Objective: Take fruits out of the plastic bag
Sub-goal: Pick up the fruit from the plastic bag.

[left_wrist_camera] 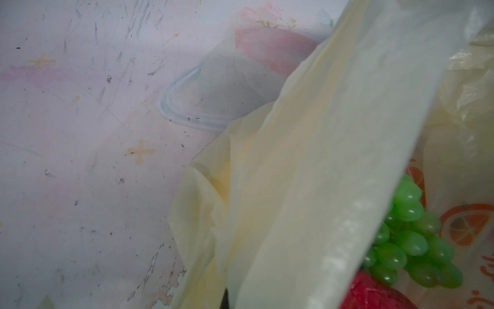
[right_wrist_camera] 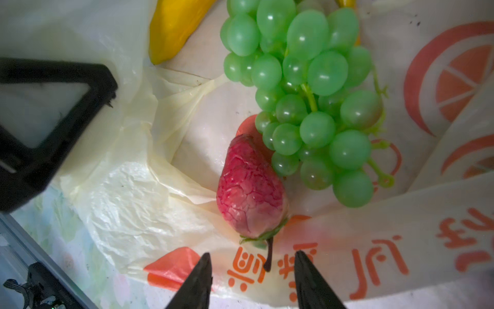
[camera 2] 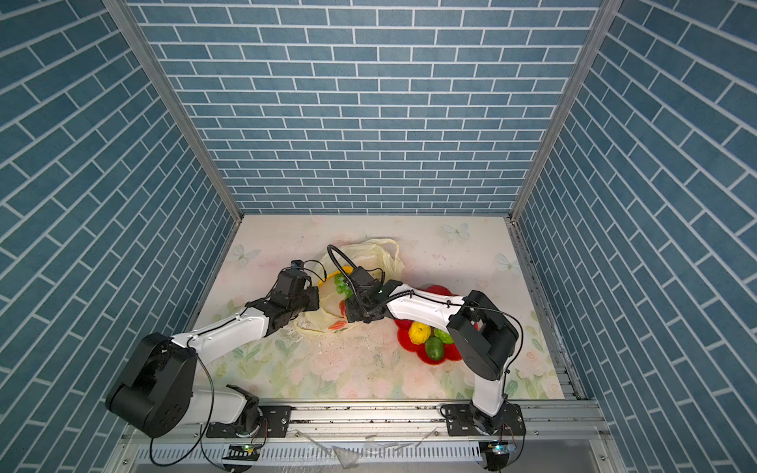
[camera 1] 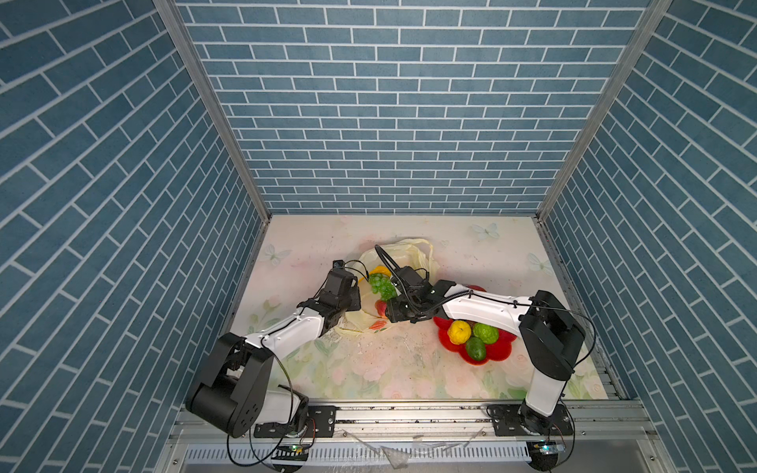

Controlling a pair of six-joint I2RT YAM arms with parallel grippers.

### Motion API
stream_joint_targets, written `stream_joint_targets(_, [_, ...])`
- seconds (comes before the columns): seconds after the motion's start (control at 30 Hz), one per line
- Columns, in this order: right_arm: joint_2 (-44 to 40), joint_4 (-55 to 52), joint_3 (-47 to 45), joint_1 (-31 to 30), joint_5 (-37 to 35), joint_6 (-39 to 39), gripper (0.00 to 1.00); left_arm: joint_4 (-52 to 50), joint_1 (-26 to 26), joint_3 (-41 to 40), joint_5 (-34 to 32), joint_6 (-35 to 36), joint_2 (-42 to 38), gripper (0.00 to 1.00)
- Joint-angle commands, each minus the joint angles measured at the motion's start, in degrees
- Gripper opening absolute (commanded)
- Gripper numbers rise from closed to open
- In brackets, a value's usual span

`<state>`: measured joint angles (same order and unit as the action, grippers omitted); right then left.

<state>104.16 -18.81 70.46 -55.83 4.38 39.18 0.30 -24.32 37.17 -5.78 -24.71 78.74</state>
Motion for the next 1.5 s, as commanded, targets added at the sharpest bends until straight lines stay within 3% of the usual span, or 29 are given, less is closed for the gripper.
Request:
stream_joint_targets(0.0, [0.78,-0.02,-2.66,-0.59,1.74,1.27,0.51,-1.08,-0.23,1.33,-0.63,0.66,0.20,0.03])
stream_joint_targets(0.13, [1.91,-0.18,-2.91,-0.67,1.60,1.28,0.50,-1.06,-0.22,1.42,-0.42,0.69,0.36,0.03])
stream_joint_targets(0.4, [3.93,-0.09,-2.43,-0.77,1.06,0.64,0.35,-1.17,-0.24,1.41,-0.54,0.64,0.21,0.03])
stream_joint_targets(0.7, [3.59,0.16,-1.51,-0.77,-0.40,-0.11,0.33,-1.26,-0.23,1.43,-0.49,0.73,0.31,0.03])
stream_joint_targets(0.93, [4.87,0.09,0.08,-0.77,-0.79,-0.59,0.18,-1.23,-0.21,1.41,-0.47,0.75,0.26,0.03])
stream_joint_targets(1.47, [6.32,0.22,2.13,-0.86,-1.05,-1.63,0.17,-1.37,-0.21,1.68,-0.54,0.73,0.37,0.03])
